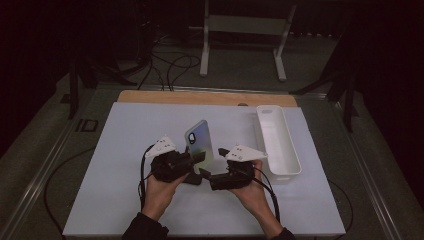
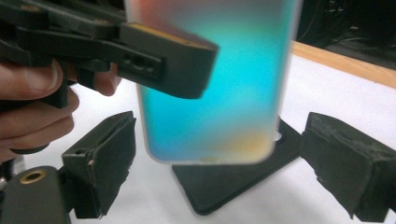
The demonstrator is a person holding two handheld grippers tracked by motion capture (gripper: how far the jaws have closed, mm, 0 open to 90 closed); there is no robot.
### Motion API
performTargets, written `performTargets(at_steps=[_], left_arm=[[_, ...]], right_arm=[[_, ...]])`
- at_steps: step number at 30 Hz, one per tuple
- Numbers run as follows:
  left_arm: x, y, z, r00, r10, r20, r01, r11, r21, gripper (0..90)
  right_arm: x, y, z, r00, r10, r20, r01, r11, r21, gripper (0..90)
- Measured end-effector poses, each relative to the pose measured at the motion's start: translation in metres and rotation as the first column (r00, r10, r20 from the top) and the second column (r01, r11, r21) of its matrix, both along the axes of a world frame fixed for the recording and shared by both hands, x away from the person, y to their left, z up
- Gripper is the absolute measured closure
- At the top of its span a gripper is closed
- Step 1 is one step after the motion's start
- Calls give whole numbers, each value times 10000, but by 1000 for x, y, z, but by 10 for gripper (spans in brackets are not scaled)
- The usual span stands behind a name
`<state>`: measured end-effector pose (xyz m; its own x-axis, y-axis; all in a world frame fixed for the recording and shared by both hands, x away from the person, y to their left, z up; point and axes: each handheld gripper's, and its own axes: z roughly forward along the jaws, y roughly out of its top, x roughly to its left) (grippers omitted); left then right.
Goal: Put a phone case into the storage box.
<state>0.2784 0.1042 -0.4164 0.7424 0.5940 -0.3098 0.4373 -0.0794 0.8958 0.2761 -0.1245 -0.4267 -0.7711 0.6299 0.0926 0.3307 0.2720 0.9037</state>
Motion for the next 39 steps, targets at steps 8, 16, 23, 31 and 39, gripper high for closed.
performTargets(at_steps=[8,16,23,31,39], left_arm=[[-4,2,-7,9994,305,158,-310,9989,345,808],[-8,1,-11,9990,356,277,-372,9975,596,807],[-9,-2,-18,9992,343,226,-358,9968,722,808],[-11,-7,-22,9995,225,239,-245,9961,852,807],[-14,-12,-25,9995,121,284,-150,9947,1020,807]], right_arm=[[-1,-11,11,9991,-115,409,120,9999,-114,103],[5,-11,21,9995,-95,315,88,9997,230,102],[7,-6,29,9990,-7,447,-6,9995,302,102],[8,3,31,9988,70,488,-93,9989,451,99],[11,13,39,9983,195,558,-221,9986,471,99]])
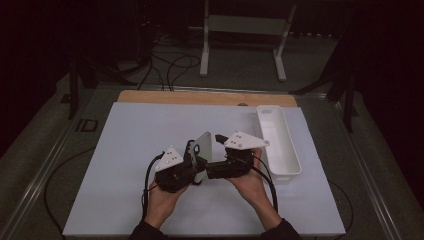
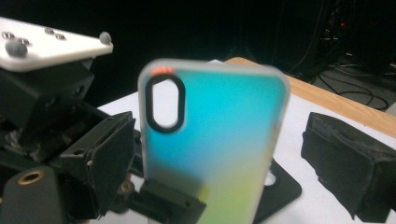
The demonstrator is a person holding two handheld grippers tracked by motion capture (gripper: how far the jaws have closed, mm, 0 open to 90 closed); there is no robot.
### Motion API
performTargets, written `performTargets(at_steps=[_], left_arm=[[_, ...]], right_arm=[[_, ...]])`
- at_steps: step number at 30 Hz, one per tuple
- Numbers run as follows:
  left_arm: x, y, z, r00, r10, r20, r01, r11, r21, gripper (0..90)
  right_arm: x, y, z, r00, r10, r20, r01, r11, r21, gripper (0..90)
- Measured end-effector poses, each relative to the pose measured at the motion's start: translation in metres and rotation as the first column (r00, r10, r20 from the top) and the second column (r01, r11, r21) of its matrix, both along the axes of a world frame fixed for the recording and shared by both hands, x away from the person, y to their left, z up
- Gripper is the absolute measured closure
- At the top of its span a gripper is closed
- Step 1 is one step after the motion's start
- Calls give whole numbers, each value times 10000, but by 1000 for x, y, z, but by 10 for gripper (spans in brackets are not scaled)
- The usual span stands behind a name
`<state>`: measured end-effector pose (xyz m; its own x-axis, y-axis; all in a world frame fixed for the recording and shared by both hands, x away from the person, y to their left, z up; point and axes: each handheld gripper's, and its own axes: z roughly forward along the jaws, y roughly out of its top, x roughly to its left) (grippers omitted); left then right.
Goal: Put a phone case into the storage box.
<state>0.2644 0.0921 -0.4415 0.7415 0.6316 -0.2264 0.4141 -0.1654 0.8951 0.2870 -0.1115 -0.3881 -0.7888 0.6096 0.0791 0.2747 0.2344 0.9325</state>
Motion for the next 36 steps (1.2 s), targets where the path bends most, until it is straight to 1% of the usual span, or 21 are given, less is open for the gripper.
performTargets(at_steps=[5,11,15,17,20,22,26,29,33,35,36], left_arm=[[-1,-2,-1,10000,-27,24,27,10000,36,807],[-2,-6,-1,9999,-73,73,72,9998,204,807],[-2,-8,-1,9999,-117,45,116,9997,212,807],[-2,-8,-2,9999,-114,21,114,9997,198,807],[-3,-10,-2,9999,-150,31,149,9995,264,807],[-2,-11,-2,9999,-145,-29,146,9994,307,806],[-2,-11,-3,9999,-163,-47,165,9995,270,806],[-2,-11,-3,9999,-165,-31,166,9995,265,805],[-2,-11,-3,9998,-180,9,180,9992,359,802],[-3,-10,-3,9997,-196,148,189,9987,475,799],[-3,-10,-3,9997,-171,164,163,9987,482,777]], right_arm=[[3,4,1,10000,-66,-53,67,10000,11,99],[5,7,0,9998,-130,-170,131,9999,61,100],[5,9,0,9996,-202,-201,204,9997,100,121],[6,9,0,9994,-289,-178,290,9996,9,144],[7,9,-1,9993,-278,-249,279,9996,39,147],[7,10,-2,9990,-358,-263,356,9993,-74,159],[6,10,-2,9986,-450,-263,447,9989,-123,164],[5,10,-1,9988,-434,-231,431,9990,-128,165],[4,11,-2,9989,-443,-158,440,9988,-195,166],[4,11,-2,9989,-435,-171,432,9989,-167,166],[4,11,-2,9989,-430,-169,427,9990,-155,166]])
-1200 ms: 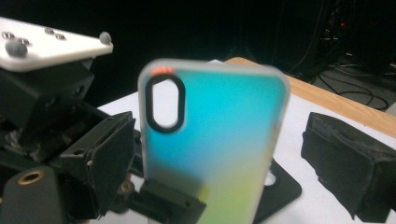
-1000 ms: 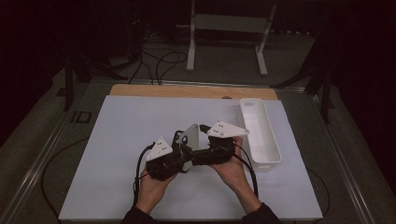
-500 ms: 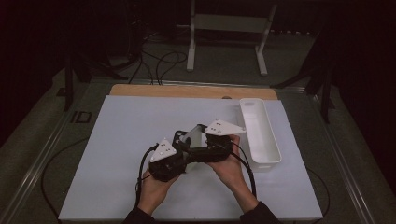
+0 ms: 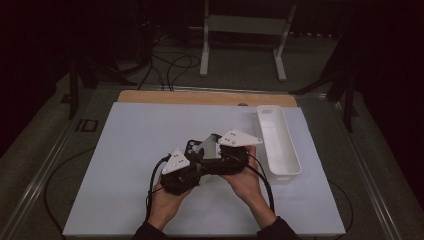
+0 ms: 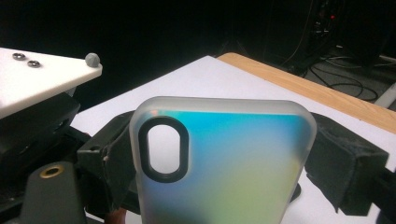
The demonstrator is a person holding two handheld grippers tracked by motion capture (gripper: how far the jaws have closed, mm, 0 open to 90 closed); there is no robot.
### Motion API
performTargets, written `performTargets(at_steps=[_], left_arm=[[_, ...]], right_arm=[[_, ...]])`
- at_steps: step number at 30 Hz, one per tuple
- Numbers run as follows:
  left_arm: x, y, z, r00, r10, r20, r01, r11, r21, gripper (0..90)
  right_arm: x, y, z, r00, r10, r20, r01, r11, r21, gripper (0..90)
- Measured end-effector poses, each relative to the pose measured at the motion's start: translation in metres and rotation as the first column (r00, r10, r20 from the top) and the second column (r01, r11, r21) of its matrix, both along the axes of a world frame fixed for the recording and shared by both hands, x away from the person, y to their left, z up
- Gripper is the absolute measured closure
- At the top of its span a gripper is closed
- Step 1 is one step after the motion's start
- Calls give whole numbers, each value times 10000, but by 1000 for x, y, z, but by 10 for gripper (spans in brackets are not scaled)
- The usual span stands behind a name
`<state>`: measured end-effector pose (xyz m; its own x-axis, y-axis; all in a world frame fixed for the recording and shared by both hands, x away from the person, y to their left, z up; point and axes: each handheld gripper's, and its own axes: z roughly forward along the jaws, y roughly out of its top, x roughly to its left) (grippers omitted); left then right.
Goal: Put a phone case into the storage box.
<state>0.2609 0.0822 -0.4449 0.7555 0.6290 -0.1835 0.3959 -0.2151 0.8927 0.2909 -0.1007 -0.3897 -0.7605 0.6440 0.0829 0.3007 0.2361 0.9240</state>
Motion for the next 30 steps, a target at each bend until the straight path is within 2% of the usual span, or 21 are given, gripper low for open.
performTargets(at_steps=[1,2,3,4,5,6,8,13,15,20,27,30], left_arm=[[0,1,0,10000,10,-9,-10,10000,24,731],[0,2,0,9999,108,-52,-107,9998,145,602],[1,3,-1,9999,115,-121,-112,9997,212,530],[1,3,-1,9999,115,-121,-112,9997,212,485],[1,4,-1,9997,191,-145,-188,9995,243,485],[0,6,-1,9994,330,-60,-328,9991,280,388],[-1,10,-1,9986,524,102,-526,9985,176,362],[-2,20,-1,9902,1302,512,-1315,9910,235,135],[-3,25,-1,9865,1526,588,-1540,9879,200,72],[-4,37,-2,9727,2188,771,-2220,9744,360,29],[-9,59,-5,9633,2472,1050,-2520,9671,350,0],[-13,71,-8,9517,2801,1255,-2882,9562,515,0]], right_arm=[[0,0,0,10000,-26,31,26,10000,-32,166],[-1,0,0,10000,-35,57,35,10000,-22,166],[0,0,0,10000,-63,73,64,10000,-16,166],[0,0,0,10000,-72,62,72,10000,9,166],[0,0,0,10000,-72,62,72,10000,9,166],[0,-1,1,9999,-106,94,106,9999,10,166],[0,-1,1,9999,-113,96,112,9999,20,166],[1,-2,1,9996,-232,151,232,9997,-17,165],[1,-3,1,9996,-235,123,235,9997,17,165],[1,-4,1,9996,-263,129,263,9997,6,165],[1,-6,1,9993,-348,156,348,9994,-12,165],[1,-8,1,9991,-391,191,392,9992,-46,165]])
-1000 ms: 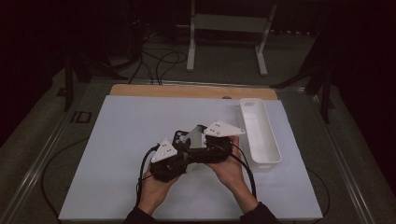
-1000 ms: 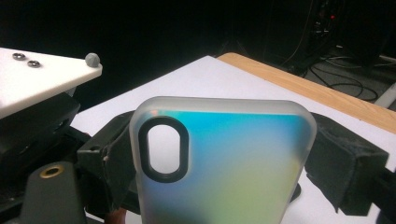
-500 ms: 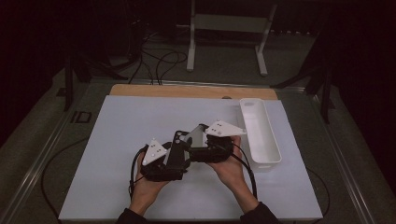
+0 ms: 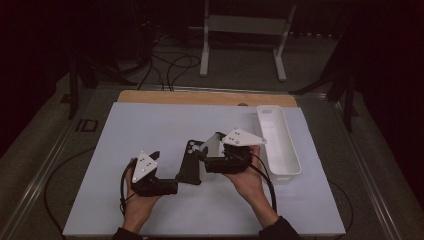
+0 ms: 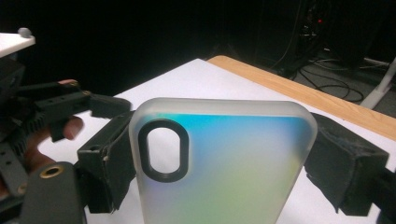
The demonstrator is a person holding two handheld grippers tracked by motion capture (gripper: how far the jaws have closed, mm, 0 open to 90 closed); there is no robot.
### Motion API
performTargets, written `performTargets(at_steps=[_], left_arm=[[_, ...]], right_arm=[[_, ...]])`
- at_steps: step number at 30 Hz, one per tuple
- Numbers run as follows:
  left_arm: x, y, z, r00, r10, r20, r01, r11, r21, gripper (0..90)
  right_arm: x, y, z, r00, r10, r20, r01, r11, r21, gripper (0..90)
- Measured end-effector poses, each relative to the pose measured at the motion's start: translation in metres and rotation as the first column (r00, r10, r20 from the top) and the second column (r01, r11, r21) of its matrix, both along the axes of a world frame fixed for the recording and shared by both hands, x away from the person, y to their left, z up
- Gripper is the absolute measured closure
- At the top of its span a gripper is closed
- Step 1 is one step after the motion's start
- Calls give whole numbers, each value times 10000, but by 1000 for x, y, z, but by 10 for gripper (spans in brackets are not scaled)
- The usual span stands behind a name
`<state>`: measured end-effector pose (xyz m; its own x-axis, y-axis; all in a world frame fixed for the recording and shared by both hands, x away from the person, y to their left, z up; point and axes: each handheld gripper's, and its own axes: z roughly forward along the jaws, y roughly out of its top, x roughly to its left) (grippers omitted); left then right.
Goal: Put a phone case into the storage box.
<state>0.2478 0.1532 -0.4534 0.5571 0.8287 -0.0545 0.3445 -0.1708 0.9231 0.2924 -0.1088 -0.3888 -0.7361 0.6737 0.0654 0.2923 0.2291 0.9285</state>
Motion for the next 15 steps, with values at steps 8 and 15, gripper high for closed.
performTargets(at_steps=[8,15], left_arm=[[-13,33,-11,9985,489,235,-491,9988,91,0],[-19,56,-30,9973,730,54,-730,9973,-57,0]], right_arm=[[2,-2,-1,10000,-87,0,87,10000,-15,166],[2,-4,1,9998,-169,87,169,9998,60,165]])
